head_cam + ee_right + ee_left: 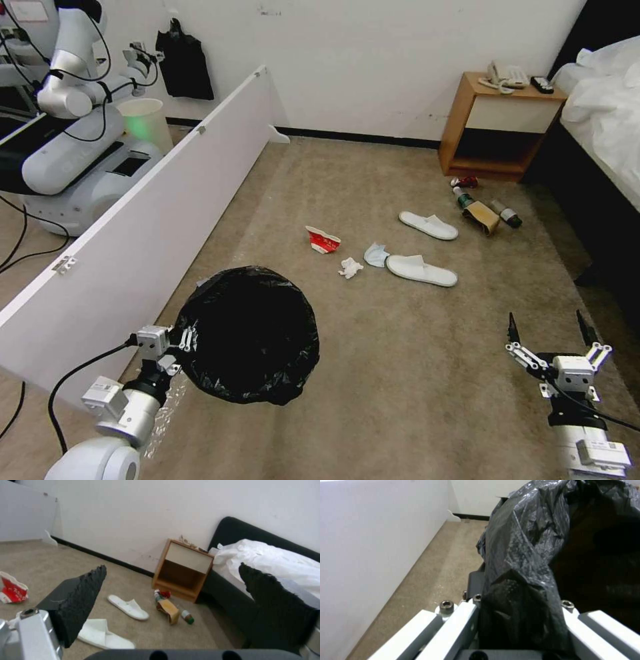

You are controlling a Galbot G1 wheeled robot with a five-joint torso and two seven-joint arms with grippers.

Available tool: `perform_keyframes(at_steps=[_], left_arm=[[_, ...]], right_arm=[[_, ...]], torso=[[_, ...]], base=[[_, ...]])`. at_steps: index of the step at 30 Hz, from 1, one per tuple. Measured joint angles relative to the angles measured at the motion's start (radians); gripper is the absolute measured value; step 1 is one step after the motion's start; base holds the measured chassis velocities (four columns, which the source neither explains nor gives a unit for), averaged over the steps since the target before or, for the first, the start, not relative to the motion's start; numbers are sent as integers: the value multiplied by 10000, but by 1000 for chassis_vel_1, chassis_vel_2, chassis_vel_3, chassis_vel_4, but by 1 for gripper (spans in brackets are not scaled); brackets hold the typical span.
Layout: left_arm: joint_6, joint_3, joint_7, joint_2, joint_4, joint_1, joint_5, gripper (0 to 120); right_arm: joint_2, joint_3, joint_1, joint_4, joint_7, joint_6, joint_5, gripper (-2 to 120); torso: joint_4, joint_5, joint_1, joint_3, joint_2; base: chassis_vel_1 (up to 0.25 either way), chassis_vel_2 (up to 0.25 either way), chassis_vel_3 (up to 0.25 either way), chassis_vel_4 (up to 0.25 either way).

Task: Pick up the trash bin, then pick up the garbage from the floor and place it into the trash bin.

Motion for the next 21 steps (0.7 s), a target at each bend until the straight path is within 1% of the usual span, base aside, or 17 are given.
perform_keyframes(at_steps=[8, 21], left_arm=[[-37, -27, 29, 2, 51, -6, -2, 4], [-114, -23, 57, 41, 100, -12, 14, 4]], right_arm=[[7, 5, -1, -4, -3, -3, 15, 100], [-4, -7, 6, -31, -13, -4, 20, 100]], torso=[[0, 0, 0, 0, 0], [1, 2, 0, 0, 0]], base=[[-72, 83, 85, -74], [-119, 110, 113, -106]])
